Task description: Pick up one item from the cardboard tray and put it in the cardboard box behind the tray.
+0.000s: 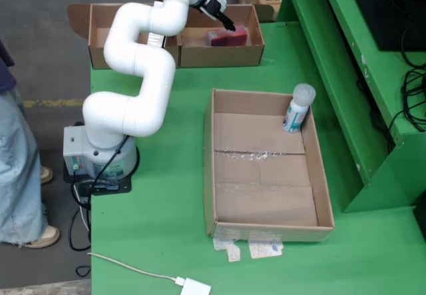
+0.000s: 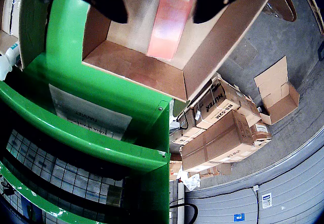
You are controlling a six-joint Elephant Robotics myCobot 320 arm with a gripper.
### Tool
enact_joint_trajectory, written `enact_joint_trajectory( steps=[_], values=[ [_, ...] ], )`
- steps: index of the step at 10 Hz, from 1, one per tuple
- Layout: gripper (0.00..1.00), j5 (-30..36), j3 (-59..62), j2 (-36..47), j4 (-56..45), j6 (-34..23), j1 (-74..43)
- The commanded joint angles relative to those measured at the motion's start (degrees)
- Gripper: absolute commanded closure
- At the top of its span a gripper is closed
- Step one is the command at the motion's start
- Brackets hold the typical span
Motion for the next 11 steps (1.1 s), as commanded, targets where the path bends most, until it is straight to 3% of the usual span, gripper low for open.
enact_joint_trajectory(
  steps=[1,3,11],
  values=[
    [0.2,-0.8,1.8,1.8,0.8,0.3,-0.1],
    [0.0,-0.8,1.8,1.8,0.8,0.3,-0.1],
    [0.0,-0.8,1.7,1.8,0.8,0.4,-0.1]
  ],
)
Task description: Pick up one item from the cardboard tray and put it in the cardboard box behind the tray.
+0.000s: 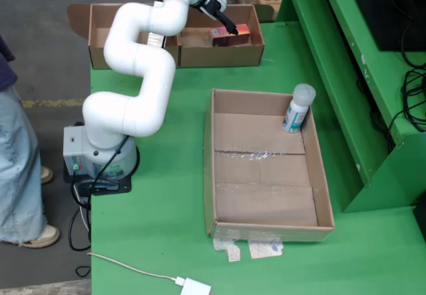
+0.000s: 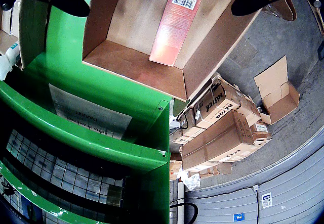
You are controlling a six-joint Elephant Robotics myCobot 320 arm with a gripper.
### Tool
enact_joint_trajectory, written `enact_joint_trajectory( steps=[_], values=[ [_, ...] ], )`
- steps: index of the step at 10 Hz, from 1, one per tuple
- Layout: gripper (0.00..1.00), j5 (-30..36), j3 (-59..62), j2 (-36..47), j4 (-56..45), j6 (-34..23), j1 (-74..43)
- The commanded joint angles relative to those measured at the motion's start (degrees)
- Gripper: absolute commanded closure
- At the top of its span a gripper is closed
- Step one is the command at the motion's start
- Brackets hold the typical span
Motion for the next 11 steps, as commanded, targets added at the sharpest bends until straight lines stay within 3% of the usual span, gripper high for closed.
enact_joint_trajectory(
  steps=[1,11],
  values=[
    [0.0,-0.8,1.7,1.8,0.7,0.4,-0.1],
    [0.0,-0.8,1.7,2.9,0.7,0.0,-1.2]
  ],
)
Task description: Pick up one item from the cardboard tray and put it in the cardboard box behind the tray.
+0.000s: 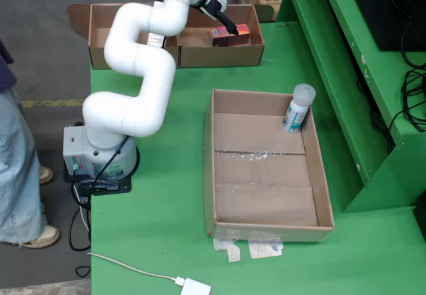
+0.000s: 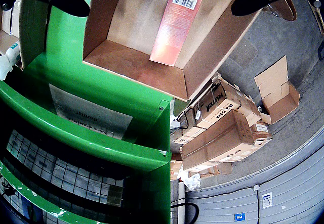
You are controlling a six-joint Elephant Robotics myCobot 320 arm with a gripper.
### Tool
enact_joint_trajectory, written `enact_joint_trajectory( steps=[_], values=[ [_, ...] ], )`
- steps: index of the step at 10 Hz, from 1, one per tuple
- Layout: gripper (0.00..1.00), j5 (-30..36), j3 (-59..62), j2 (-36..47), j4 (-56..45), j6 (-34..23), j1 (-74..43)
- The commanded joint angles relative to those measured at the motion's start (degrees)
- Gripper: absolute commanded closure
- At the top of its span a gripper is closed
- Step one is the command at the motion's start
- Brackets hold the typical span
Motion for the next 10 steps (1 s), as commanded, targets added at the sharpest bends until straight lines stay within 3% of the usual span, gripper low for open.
enact_joint_trajectory(
  steps=[1,5,10],
  values=[
    [0.0,-0.8,1.8,3.9,0.7,-0.3,-1.9],
    [0.0,-0.8,1.7,7.8,0.7,-3.0,-4.9],
    [0.0,-0.8,1.8,11.5,0.7,-2.2,-7.4]
  ],
)
